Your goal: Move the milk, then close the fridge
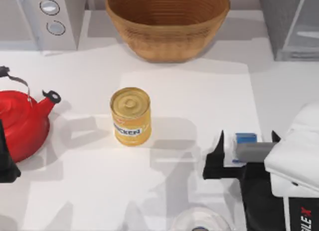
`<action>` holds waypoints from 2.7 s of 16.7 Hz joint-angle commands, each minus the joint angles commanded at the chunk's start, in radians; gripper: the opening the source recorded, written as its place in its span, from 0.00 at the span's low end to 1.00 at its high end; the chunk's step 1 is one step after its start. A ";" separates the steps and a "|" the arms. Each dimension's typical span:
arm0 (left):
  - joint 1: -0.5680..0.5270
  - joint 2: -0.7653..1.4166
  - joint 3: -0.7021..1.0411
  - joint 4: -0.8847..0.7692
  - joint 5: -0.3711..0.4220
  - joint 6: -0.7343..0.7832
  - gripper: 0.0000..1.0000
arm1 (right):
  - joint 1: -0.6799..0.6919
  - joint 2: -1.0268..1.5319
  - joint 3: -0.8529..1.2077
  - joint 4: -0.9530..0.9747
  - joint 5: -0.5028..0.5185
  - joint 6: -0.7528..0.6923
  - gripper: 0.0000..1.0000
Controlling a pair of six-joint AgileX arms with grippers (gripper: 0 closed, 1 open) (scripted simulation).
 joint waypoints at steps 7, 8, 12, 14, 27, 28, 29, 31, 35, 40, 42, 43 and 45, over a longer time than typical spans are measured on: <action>0.000 0.000 0.000 0.000 0.000 0.000 1.00 | -0.005 0.004 0.016 -0.008 -0.005 -0.003 0.85; 0.000 0.000 0.000 0.000 0.000 0.000 1.00 | -0.005 0.004 0.016 -0.008 -0.005 -0.003 0.77; 0.000 0.000 0.000 0.000 0.000 0.000 1.00 | -0.005 0.004 0.016 -0.008 -0.005 -0.003 0.47; 0.000 0.000 0.000 0.000 0.000 0.000 1.00 | -0.005 0.004 0.016 -0.008 -0.005 -0.003 0.32; 0.000 0.000 0.000 0.000 0.000 0.000 1.00 | -0.005 0.003 0.014 -0.009 -0.005 -0.002 0.00; 0.000 0.000 0.000 0.000 0.000 0.000 1.00 | -0.005 0.001 0.014 -0.010 -0.005 0.000 0.00; 0.000 0.000 0.000 0.000 0.000 0.000 1.00 | -0.005 -0.009 0.014 -0.016 -0.004 0.007 0.00; 0.000 0.000 0.000 0.000 0.000 0.000 1.00 | -0.004 -0.048 0.011 -0.036 0.001 0.027 0.00; 0.000 0.000 0.000 0.000 0.000 0.000 1.00 | 0.004 -0.148 0.009 -0.115 0.004 0.031 0.00; 0.000 0.000 0.000 0.000 0.000 0.000 1.00 | -0.004 -0.206 -0.011 -0.195 -0.007 0.000 0.00; 0.000 0.000 0.000 0.000 0.000 0.000 1.00 | -0.004 -0.206 -0.011 -0.195 -0.007 0.000 0.00; 0.000 0.000 0.000 0.000 0.000 0.000 1.00 | -0.002 -0.203 -0.007 -0.192 -0.007 0.002 0.00; 0.000 0.000 0.000 0.000 0.000 0.000 1.00 | -0.014 -0.211 -0.007 -0.198 -0.019 0.000 0.00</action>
